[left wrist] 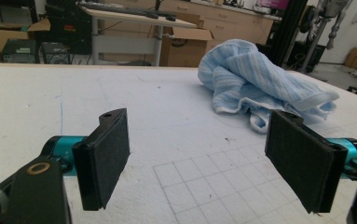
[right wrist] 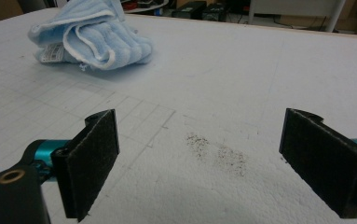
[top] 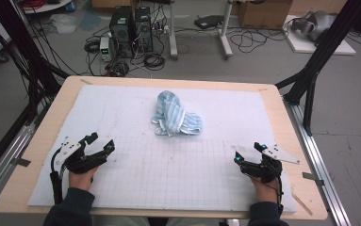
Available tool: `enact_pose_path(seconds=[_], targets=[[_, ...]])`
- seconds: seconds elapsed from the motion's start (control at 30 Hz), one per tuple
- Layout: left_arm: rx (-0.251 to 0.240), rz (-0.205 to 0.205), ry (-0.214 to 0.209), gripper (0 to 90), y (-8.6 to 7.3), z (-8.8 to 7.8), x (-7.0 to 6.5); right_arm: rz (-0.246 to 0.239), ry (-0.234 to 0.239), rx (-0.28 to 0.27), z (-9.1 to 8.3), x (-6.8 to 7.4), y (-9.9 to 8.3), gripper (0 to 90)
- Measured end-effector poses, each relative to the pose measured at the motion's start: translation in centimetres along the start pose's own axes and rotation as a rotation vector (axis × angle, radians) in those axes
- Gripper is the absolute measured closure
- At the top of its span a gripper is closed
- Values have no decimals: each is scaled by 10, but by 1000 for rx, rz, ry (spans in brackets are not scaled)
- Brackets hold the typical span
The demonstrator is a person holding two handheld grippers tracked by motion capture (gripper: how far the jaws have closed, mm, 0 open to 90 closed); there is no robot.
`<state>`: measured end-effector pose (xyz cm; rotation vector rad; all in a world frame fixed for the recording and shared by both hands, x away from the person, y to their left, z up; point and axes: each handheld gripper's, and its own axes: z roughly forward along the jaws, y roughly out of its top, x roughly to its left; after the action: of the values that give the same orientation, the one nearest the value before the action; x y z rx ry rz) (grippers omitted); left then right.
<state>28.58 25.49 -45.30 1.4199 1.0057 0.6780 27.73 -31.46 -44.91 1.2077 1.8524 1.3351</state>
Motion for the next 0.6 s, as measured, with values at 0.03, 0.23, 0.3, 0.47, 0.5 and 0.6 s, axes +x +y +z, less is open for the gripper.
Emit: enact_pose_path(seconds=[0.03, 0.23, 0.3, 0.47, 0.5, 0.6], targets=[[4, 0, -1, 223, 0, 0, 0, 4, 0, 2, 0, 0, 0, 110], [8, -4, 0, 224, 0, 1, 0, -3, 0, 3, 0, 0, 0, 109], [9, 0, -1, 225, 0, 1, 0, -2, 1, 4, 0, 0, 0, 109], [9, -3, -2, 225, 0, 1, 0, 5, -2, 4, 0, 0, 0, 110], [8, -4, 0, 226, 0, 1, 0, 3, -3, 2, 0, 0, 0, 110], [11, -2, -1, 229, 0, 1, 0, -2, -5, 1, 0, 0, 0, 109]])
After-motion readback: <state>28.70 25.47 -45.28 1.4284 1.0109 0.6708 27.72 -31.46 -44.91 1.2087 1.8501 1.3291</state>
